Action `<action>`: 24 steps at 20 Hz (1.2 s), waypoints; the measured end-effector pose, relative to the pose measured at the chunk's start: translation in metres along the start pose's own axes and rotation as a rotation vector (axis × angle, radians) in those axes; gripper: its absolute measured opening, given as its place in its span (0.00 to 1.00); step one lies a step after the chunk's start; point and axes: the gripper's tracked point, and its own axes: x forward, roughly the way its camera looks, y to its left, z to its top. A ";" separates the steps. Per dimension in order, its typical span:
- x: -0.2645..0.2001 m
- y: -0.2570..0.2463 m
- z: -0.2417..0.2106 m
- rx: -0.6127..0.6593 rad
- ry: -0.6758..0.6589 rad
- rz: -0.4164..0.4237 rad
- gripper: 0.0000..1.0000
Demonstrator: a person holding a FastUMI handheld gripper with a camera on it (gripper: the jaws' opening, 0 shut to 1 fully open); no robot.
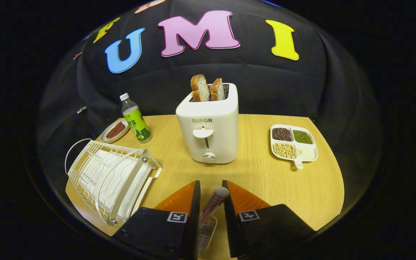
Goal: Take the plate from the dish rack, then take the spoon from the basket and place it into the plate.
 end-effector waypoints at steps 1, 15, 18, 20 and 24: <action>-0.001 0.000 -0.001 0.016 0.015 0.004 0.33; -0.065 0.033 0.058 -0.007 -0.093 0.033 0.15; -0.089 0.048 0.090 0.008 -0.148 0.028 0.15; -0.108 0.056 0.106 0.029 -0.171 0.027 0.15; -0.151 0.073 0.109 0.049 -0.190 0.038 0.15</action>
